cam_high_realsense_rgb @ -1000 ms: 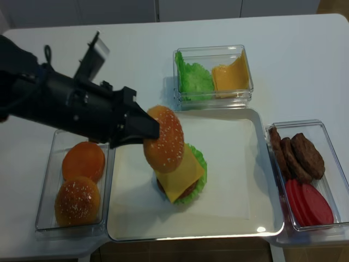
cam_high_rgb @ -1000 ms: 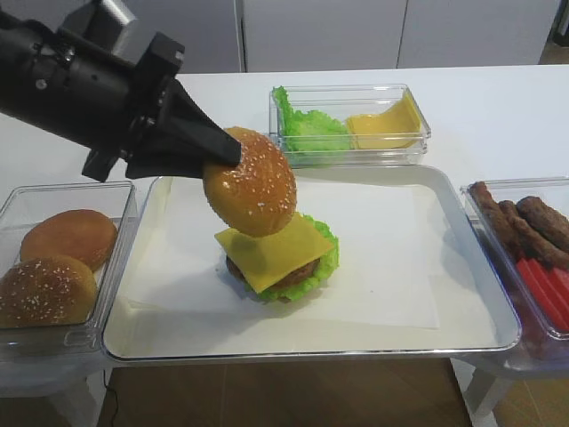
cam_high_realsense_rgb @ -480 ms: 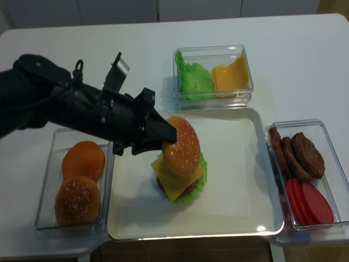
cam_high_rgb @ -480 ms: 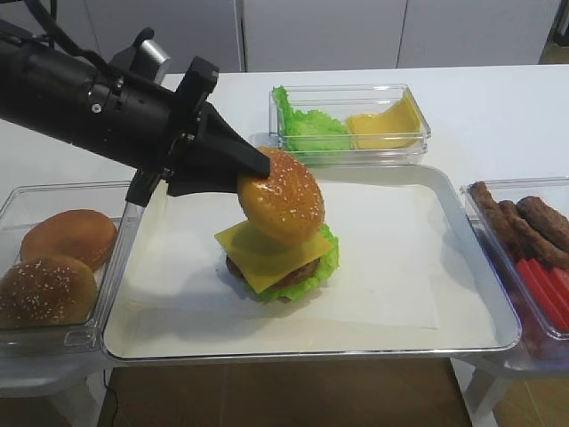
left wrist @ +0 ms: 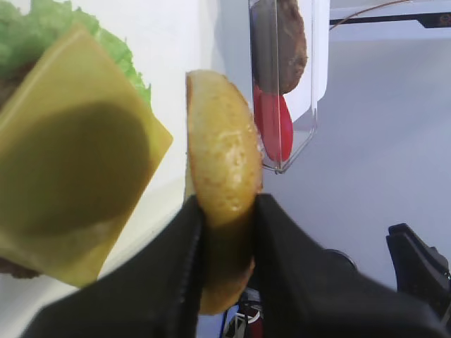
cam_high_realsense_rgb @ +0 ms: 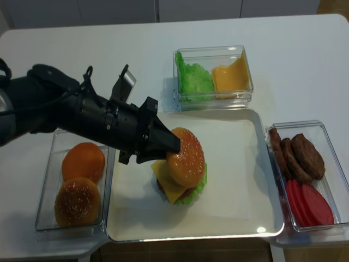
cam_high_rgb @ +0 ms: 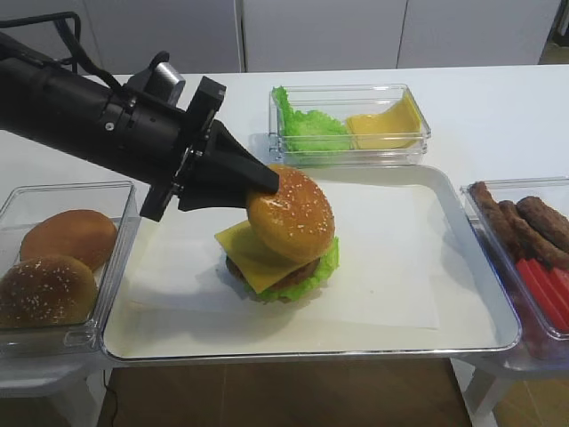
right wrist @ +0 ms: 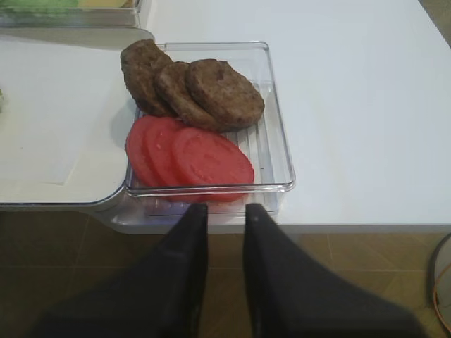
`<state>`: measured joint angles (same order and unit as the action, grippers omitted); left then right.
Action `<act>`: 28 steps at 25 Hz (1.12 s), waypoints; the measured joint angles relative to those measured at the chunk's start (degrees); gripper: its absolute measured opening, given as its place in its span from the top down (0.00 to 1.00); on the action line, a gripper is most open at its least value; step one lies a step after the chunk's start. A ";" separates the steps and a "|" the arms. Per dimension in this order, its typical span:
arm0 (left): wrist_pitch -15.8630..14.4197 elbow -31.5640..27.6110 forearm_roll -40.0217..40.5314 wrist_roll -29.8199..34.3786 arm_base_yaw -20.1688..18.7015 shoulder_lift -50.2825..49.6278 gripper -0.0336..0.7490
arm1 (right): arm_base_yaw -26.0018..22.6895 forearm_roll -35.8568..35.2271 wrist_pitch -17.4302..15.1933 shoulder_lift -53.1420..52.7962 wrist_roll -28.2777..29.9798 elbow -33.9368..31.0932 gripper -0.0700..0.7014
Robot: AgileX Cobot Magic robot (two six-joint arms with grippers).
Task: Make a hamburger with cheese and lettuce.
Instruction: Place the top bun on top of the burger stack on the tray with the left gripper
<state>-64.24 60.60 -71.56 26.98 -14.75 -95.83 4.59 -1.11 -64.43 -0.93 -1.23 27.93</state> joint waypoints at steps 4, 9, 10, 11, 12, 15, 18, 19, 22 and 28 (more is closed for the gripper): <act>-0.75 0.00 -0.68 0.65 1.82 -0.22 0.76 | 0.00 0.00 0.00 0.00 0.00 0.00 0.74; -1.99 0.00 -0.78 0.65 3.86 -0.22 0.76 | 0.00 0.00 0.00 0.00 0.12 0.00 0.74; -2.11 0.00 -0.78 0.65 3.86 -0.22 0.76 | 0.00 0.00 0.00 0.00 0.12 0.00 0.74; -2.36 0.00 -0.78 0.80 3.86 -0.22 0.76 | 0.00 0.00 0.00 0.00 0.12 0.00 0.74; -2.48 0.00 -0.78 1.03 3.86 -0.22 0.76 | 0.00 0.00 0.00 0.00 0.12 0.00 0.73; -2.57 0.00 -0.78 1.01 3.86 -0.22 0.76 | 0.00 0.00 0.00 0.00 0.12 0.00 0.73; -2.57 0.00 -0.78 1.11 3.86 -0.22 0.76 | 0.00 0.00 0.00 0.00 0.04 0.00 0.73; -2.57 0.00 -0.78 1.04 3.86 -0.22 0.76 | 0.00 0.00 0.00 0.00 0.04 0.00 0.73; -2.57 0.00 -0.78 1.26 3.86 -0.22 0.76 | 0.00 0.00 0.00 0.00 0.04 0.00 0.73; -2.57 0.00 -0.78 1.33 3.86 -0.22 0.76 | 0.00 0.00 0.00 0.00 0.04 0.00 0.74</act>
<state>-66.81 60.60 -72.34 28.31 -10.89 -96.06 4.59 -1.11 -64.43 -0.93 -1.19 27.93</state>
